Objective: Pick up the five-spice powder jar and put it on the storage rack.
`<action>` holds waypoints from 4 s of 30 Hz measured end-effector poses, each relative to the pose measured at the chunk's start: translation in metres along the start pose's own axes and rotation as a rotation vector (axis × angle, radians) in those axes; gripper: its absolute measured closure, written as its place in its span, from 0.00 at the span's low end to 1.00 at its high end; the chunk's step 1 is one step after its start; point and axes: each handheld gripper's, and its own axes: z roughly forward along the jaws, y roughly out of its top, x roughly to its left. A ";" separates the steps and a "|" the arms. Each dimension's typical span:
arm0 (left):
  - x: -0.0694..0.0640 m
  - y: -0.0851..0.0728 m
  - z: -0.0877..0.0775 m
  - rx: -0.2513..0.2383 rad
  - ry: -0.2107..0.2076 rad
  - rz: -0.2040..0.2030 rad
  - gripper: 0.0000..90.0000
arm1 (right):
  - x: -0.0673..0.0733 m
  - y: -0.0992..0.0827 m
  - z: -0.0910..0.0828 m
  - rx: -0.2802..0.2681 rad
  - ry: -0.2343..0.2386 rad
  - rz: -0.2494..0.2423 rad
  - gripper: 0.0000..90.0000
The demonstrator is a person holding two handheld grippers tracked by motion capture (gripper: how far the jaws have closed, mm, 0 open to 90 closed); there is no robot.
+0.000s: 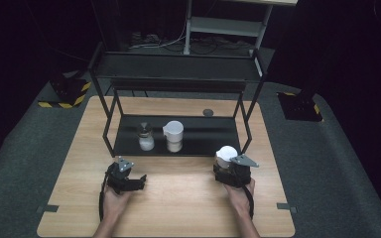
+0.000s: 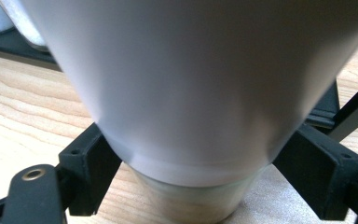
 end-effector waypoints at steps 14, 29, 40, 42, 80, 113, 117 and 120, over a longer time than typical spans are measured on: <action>0.000 0.000 0.000 0.000 -0.001 0.000 0.09 | 0.008 -0.002 0.001 -0.023 -0.023 -0.030 0.32; 0.000 0.000 0.000 0.001 0.000 0.001 0.09 | 0.015 -0.006 0.000 -0.043 -0.047 -0.021 0.34; 0.000 0.000 0.000 0.000 0.000 0.001 0.09 | 0.015 -0.001 -0.005 -0.053 -0.036 -0.038 0.34; 0.000 0.000 0.000 0.000 0.000 0.001 0.09 | 0.017 0.001 -0.007 -0.053 -0.037 -0.048 0.34; 0.000 0.000 0.000 0.000 -0.002 0.000 0.09 | 0.005 0.022 -0.016 -0.065 0.049 -0.056 0.34; 0.000 0.000 0.000 0.000 0.000 0.000 0.09 | 0.004 0.051 0.003 -0.079 0.075 -0.065 0.34; 0.000 0.000 0.000 0.000 0.000 0.001 0.09 | 0.003 0.054 0.007 -0.079 0.075 -0.056 0.34; 0.000 0.000 0.000 -0.001 0.000 0.000 0.09 | 0.004 0.057 0.010 -0.073 0.075 -0.054 0.34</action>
